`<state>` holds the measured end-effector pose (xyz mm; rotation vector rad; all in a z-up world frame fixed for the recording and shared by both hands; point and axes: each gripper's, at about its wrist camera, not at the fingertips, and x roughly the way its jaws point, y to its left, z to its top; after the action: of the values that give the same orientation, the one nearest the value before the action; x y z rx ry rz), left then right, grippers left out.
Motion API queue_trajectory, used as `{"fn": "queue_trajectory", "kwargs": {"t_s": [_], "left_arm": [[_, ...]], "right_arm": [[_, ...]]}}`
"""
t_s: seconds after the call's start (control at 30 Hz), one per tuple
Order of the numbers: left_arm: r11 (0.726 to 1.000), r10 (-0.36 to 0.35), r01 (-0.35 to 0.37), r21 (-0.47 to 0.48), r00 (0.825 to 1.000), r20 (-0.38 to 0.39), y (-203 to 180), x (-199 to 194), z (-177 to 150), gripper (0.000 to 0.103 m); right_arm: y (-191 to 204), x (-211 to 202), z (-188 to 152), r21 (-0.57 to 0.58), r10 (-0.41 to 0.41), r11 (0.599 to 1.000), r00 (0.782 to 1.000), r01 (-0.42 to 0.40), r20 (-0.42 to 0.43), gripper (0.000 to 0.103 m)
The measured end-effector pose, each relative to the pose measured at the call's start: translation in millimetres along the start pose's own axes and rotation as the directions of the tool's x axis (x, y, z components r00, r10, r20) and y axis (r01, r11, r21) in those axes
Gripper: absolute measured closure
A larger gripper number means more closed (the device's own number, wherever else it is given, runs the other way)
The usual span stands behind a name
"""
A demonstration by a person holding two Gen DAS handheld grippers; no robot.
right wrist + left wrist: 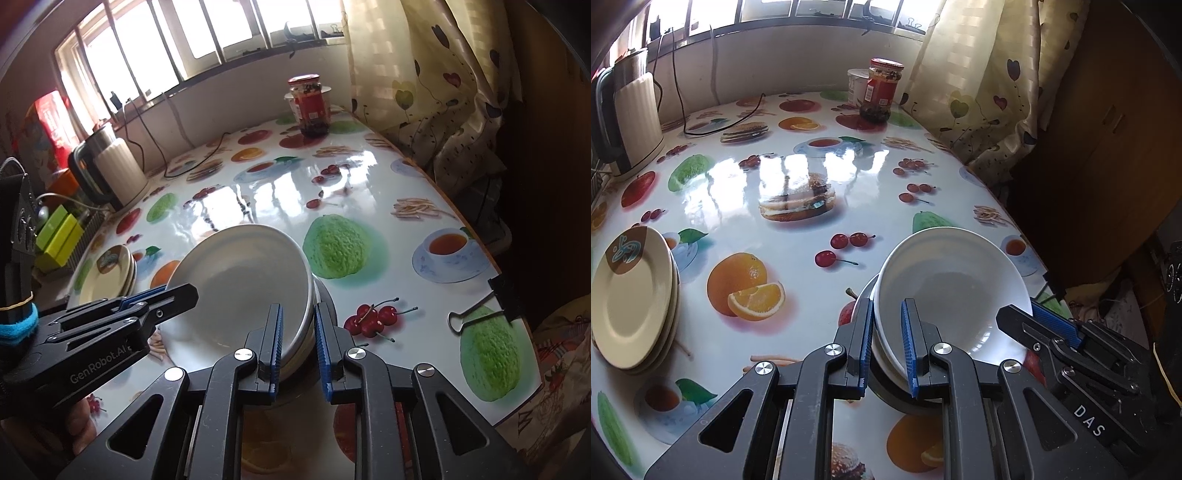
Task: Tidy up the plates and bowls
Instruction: 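Open both grippers and shift them down to the steel bowl rim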
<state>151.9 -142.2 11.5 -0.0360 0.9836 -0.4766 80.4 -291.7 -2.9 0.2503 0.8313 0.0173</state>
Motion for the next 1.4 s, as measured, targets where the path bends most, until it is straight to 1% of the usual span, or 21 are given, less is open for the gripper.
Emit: {"fn": "queue_trajectory", "kwargs": {"t_s": [0.07,0.13,0.27,0.33,0.4,0.43,0.53,0.67,0.8,0.87,0.97,1.03,1.1,1.17,1.3,1.4], "left_arm": [[1.000,-0.001,0.001,-0.001,1.000,0.001,0,0,0,0.087],[1.000,-0.007,0.007,-0.003,1.000,0.001,1,0,0,0.087],[1.000,-0.017,0.017,-0.003,1.000,0.018,3,-3,-1,0.085],[0.999,-0.030,0.031,-0.009,0.999,0.034,4,-6,-1,0.077],[0.999,-0.040,0.041,-0.016,0.998,0.047,7,-9,-1,0.069],[0.999,-0.044,0.045,-0.020,0.998,0.050,8,-10,-1,0.067],[0.998,-0.051,0.053,-0.031,0.997,0.061,15,-14,-2,0.066],[0.997,-0.046,0.050,-0.060,0.996,0.076,29,-21,-6,0.064],[0.993,-0.037,0.046,-0.108,0.996,0.085,48,-26,-11,0.064],[0.991,-0.033,0.044,-0.128,0.996,0.082,54,-24,-13,0.064],[0.985,-0.057,0.067,-0.160,0.996,0.062,62,-17,-17,0.064],[0.976,-0.098,0.104,-0.190,0.994,0.042,66,-10,-19,0.064],[0.977,-0.093,0.099,-0.187,0.995,0.038,65,-8,-21,0.064],[0.976,-0.106,0.110,-0.187,0.994,0.034,64,-5,-22,0.064],[0.965,-0.146,0.148,-0.215,0.989,0.027,68,0,-25,0.064],[0.949,-0.182,0.181,-0.259,0.983,0.019,73,6,-27,0.064]], "right_arm": [[0,0,0,0.001,0.005,1.000,1.000,-0.005,-0.001,0.083],[1,0,0,0.000,0.005,1.000,1.000,-0.005,0.003,0.076],[0,-1,0,0.006,0.004,1.000,1.000,-0.004,0.007,0.069],[-1,-1,0,0.012,0.002,1.000,1.000,-0.002,0.007,0.064],[-2,-2,-1,0.019,0.004,1.000,1.000,-0.004,0.008,0.062],[-3,-2,-1,0.023,0.004,1.000,1.000,-0.005,0.009,0.062],[-7,-6,-1,0.040,0.010,0.999,1.000,-0.011,0.023,0.059],[-11,-11,-1,0.054,0.012,0.998,0.999,-0.014,0.039,0.057],[-21,-23,-2,0.081,0.021,0.996,0.996,-0.028,0.082,0.056],[-27,-28,-3,0.096,0.010,0.995,0.995,-0.019,0.095,0.055],[-38,-31,-5,0.127,-0.009,0.992,0.994,-0.005,0.106,0.055],[-44,-31,-8,0.141,-0.018,0.990,0.994,0.003,0.105,0.055],[-50,-28,-13,0.152,-0.018,0.988,0.995,0.002,0.100,0.055],[-56,-23,-18,0.169,-0.011,0.986,0.996,-0.003,0.084,0.055],[-64,-14,-27,0.211,0.047,0.976,0.997,-0.060,0.066,0.055],[-69,-6,-32,0.250,0.108,0.961,0.992,-0.119,0.057,0.057]]}}
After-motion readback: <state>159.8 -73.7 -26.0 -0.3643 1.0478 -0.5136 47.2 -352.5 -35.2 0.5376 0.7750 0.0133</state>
